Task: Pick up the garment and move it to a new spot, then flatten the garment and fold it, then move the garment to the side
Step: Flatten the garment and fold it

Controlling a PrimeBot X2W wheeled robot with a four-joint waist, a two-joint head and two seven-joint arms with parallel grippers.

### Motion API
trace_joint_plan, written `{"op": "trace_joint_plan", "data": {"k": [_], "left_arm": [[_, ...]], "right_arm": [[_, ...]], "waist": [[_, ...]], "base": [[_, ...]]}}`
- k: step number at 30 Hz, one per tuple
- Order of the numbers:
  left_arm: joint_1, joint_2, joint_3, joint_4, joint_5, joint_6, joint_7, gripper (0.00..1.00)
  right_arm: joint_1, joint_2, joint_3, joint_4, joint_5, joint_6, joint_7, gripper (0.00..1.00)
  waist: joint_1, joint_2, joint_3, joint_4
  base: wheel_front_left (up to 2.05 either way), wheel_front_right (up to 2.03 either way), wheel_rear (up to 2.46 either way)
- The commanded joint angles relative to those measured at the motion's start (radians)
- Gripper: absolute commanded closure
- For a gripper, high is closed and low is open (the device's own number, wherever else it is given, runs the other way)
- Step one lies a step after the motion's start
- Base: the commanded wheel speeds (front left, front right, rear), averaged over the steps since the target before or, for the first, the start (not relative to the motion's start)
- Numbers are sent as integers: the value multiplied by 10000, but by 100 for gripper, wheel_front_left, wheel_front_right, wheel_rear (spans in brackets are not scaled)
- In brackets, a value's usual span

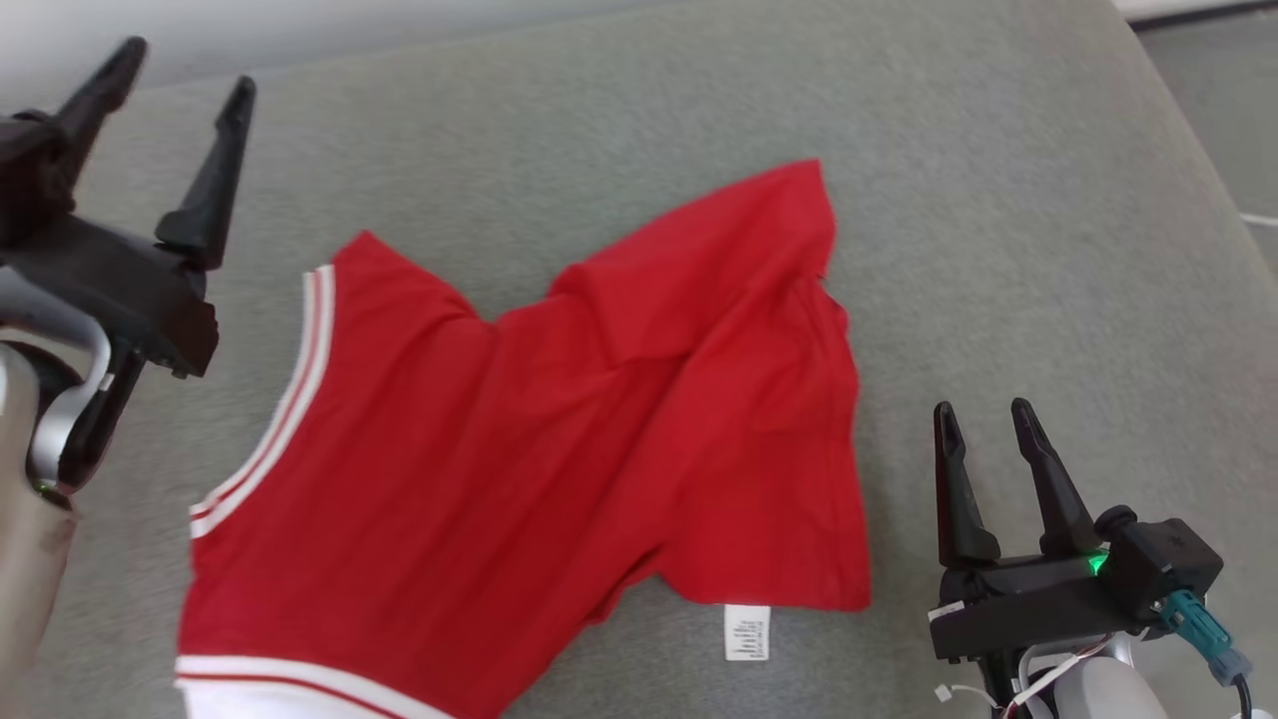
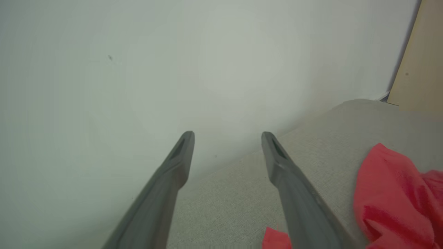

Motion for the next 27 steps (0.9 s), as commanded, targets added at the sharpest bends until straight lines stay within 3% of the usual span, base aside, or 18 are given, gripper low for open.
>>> {"op": "trace_joint_plan", "data": {"k": [1, 12, 19, 20, 21, 22, 23, 27], "left_arm": [[-163, 134, -188, 144, -153, 18, 130, 0], [-135, 859, -2414, 1599, -2010, 18, 1308, 0], [-218, 1220, -3967, 2235, -2640, 16, 1870, 0], [-263, 1247, -4140, 2301, -2706, 16, 1875, 6], [-315, 1250, -4249, 2353, -2817, 13, 1799, 61], [-376, 1251, -4362, 2411, -2895, 14, 1716, 73], [-441, 1264, -4456, 2471, -2959, 14, 1629, 100], [-786, 1212, -4690, 2900, -2938, 19, 1023, 100]], "right_arm": [[-138, 19, 42, -31, 84, -23, -4, 0], [-287, 13, 58, 6, 138, -23, -4, 0], [-307, 13, 52, 27, 100, -23, -4, 0], [-319, 11, 60, 18, 108, -23, -4, 0], [-329, 13, 53, 7, 115, -23, -4, 0], [-326, 13, 48, -2, 124, -23, -4, 0], [-323, 13, 40, -9, 133, -23, -4, 0], [-244, 13, -12, 2, 88, -23, -4, 0]], "waist": [[-2, -1, 656, -708], [-2, -1, 626, -1025], [-2, -1, 591, -1058], [-2, -1, 594, -1063], [-2, -1, 599, -1063], [-2, -1, 595, -1057], [-2, -1, 589, -1053], [-2, -1, 513, -981]], "base": [[0, 0, 0], [0, 0, 0], [0, 0, 0], [0, 0, 0], [0, 0, 0], [0, 0, 0], [0, 0, 0], [0, 0, 0]]}}
